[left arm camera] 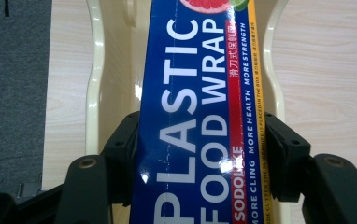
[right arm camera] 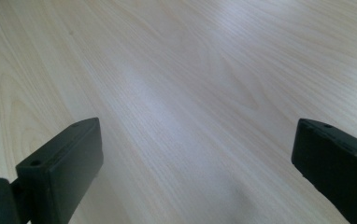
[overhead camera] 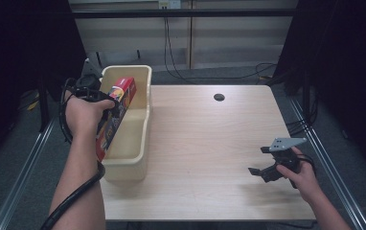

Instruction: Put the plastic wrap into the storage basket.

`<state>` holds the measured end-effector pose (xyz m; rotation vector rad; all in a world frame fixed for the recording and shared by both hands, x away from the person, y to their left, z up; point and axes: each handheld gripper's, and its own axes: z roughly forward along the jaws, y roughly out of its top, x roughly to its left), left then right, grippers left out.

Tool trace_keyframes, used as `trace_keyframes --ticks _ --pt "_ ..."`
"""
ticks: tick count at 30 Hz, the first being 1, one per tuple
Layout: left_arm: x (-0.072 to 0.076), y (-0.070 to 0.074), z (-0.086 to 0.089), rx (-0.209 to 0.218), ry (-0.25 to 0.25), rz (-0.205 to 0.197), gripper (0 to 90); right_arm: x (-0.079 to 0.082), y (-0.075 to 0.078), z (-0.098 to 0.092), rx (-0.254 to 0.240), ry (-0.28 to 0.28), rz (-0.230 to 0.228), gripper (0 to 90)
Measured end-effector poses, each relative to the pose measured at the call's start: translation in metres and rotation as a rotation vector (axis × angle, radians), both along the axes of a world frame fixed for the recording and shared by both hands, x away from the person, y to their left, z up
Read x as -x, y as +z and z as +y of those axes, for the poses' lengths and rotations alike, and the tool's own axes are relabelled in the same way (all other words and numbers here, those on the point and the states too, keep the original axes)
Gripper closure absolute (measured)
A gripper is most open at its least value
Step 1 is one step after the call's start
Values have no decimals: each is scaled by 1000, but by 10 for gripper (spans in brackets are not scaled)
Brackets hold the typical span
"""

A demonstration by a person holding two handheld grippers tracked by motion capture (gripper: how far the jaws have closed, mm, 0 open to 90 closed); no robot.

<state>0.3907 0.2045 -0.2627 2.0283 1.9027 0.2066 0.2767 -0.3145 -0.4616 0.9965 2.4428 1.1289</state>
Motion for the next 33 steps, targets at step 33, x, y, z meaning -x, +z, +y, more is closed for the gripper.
trace_keyframes --ticks 33 --pt "4 -23 7 13 39 39 402 7 0 0 9 -10 4 20"
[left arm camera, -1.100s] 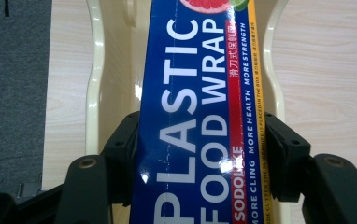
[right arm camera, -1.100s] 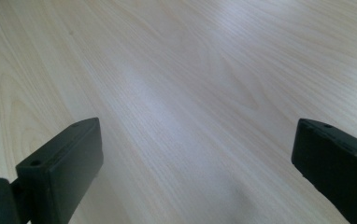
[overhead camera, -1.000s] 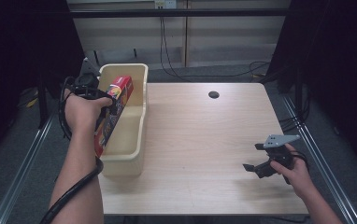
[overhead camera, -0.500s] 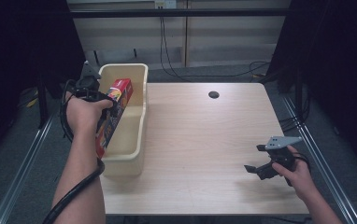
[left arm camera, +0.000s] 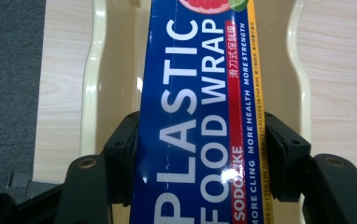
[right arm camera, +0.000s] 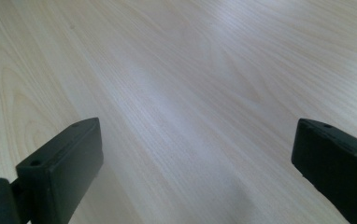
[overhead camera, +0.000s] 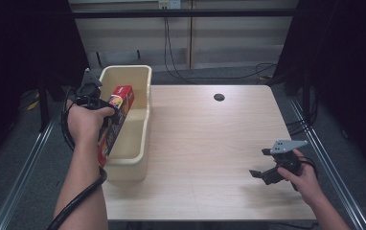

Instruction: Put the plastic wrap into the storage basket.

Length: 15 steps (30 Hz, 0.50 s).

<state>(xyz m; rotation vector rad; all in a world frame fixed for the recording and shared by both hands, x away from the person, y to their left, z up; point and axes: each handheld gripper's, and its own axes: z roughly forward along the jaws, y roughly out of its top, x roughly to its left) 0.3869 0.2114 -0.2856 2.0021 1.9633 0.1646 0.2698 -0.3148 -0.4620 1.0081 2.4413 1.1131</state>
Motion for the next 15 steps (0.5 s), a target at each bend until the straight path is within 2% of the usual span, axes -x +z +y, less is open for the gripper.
trace_keyframes --ticks 2,3,7,12,15 --pt "0 0 1 -15 -6 1 403 0 0 0 -1 1 0 20" --pt "0 -1 1 -1 -1 1 402 -1 0 1 -5 5 1 20" --pt "1 -4 2 -2 3 2 402 -3 0 2 -3 9 0 20" --pt "2 -11 2 4 28 21 401 -4 0 4 -1 19 -3 21" --pt "2 -13 4 -3 24 31 401 -4 0 5 2 17 -4 20"
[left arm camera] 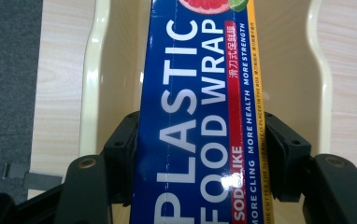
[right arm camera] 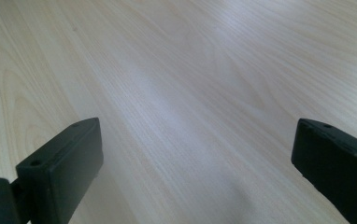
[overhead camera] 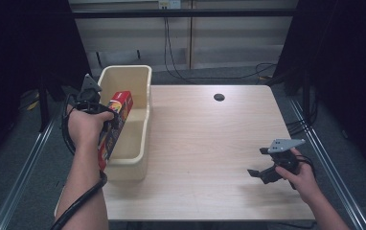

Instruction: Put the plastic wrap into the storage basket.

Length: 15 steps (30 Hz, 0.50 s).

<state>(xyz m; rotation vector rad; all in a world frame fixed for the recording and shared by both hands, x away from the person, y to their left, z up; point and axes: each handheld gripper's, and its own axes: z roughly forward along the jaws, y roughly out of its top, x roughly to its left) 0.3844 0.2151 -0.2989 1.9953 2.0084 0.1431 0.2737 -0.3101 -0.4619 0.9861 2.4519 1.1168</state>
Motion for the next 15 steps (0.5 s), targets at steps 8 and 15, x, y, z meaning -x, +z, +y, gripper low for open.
trace_keyframes --ticks 8,15 --pt "1 -12 3 -3 13 34 396 1 0 0 -2 4 -2 20" --pt "2 -14 7 -5 22 27 383 -1 -1 3 5 10 2 21"
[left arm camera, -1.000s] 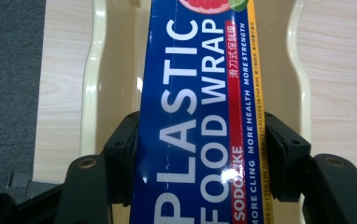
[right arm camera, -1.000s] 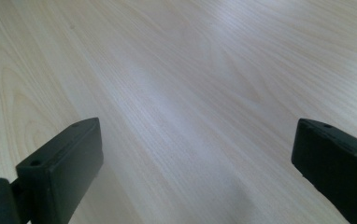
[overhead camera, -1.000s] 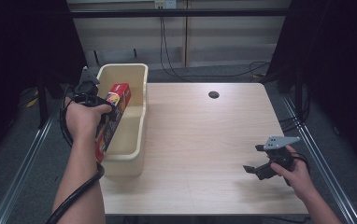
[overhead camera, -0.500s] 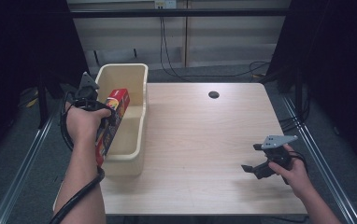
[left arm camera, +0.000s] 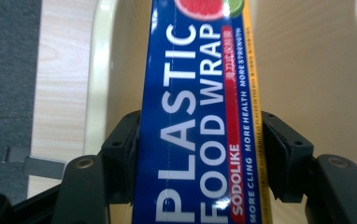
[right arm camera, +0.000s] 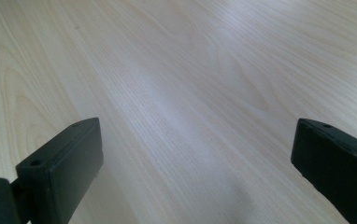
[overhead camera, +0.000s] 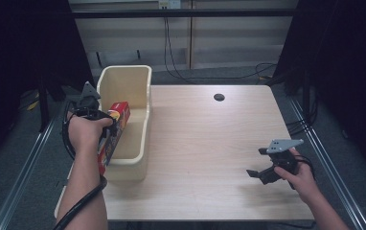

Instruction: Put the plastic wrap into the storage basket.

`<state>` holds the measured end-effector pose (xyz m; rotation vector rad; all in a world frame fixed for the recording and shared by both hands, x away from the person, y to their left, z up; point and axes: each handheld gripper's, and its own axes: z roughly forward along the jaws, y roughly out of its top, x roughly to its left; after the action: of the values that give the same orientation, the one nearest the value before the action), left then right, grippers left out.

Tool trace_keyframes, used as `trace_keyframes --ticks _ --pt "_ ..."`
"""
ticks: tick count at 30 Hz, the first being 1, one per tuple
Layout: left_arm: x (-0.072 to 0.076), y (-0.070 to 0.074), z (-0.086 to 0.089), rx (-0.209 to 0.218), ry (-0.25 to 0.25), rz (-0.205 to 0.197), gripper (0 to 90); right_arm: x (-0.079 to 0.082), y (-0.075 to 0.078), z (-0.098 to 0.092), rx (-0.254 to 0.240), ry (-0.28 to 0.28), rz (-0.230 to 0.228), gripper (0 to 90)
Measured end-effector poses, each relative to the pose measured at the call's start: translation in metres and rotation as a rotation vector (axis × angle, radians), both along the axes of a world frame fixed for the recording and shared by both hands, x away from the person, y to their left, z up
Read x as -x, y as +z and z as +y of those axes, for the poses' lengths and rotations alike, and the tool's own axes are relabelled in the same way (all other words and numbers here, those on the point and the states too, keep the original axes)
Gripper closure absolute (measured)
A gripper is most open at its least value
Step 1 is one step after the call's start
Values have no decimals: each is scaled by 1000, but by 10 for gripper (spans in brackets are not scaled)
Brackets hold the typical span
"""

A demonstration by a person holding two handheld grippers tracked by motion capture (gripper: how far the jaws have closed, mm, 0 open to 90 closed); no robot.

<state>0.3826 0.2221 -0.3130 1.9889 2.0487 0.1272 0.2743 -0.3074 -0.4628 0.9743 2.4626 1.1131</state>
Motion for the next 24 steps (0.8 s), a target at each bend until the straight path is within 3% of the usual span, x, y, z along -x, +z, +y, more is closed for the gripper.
trace_keyframes --ticks 2,6,12,24 --pt "0 11 0 21 14 -34 363 -1 0 0 -1 -3 -2 20" --pt "1 29 -4 15 -12 -67 350 -2 1 1 -4 0 -3 21" --pt "1 34 -11 37 -55 -88 311 -3 2 2 -11 8 -3 20" --pt "-3 42 -43 106 -168 -173 255 -3 2 3 -5 10 -4 20"
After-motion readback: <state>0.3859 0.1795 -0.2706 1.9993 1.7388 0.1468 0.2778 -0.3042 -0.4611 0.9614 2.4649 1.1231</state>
